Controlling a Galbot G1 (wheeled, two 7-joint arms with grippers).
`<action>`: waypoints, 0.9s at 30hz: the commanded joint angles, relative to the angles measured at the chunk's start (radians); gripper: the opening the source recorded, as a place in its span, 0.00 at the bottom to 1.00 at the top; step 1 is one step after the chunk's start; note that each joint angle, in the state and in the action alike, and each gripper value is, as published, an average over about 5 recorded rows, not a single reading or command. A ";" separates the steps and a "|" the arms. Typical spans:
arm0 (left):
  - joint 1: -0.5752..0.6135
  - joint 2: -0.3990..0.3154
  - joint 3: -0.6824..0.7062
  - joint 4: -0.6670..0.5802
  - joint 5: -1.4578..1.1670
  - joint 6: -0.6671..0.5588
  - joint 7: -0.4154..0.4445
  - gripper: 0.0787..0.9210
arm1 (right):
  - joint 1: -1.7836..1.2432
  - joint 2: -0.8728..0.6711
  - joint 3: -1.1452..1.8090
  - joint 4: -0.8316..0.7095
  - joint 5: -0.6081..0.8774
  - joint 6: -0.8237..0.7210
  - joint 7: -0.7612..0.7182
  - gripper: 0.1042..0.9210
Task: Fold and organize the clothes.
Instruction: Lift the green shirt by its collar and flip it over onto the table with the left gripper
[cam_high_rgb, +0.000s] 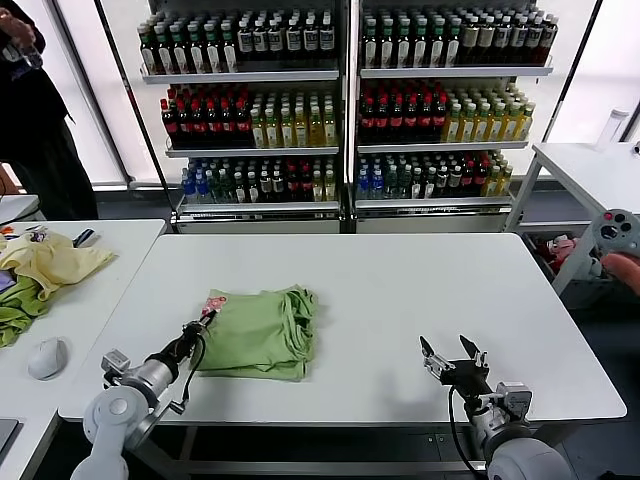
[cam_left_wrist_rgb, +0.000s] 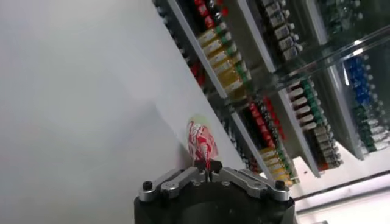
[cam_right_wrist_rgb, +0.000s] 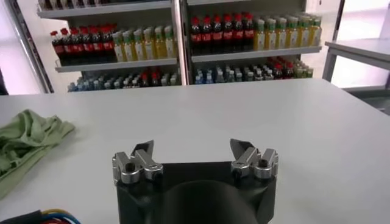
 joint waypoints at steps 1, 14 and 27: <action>0.004 0.113 -0.147 -0.063 0.020 0.013 -0.003 0.02 | 0.003 0.001 0.001 0.001 0.003 0.002 0.000 0.88; -0.028 0.428 -0.240 -0.256 0.238 0.047 -0.039 0.02 | 0.016 0.016 -0.008 0.005 0.008 0.010 -0.002 0.88; -0.167 0.111 0.416 -0.249 0.825 0.015 -0.075 0.02 | -0.007 0.040 0.004 0.017 -0.010 0.022 -0.005 0.88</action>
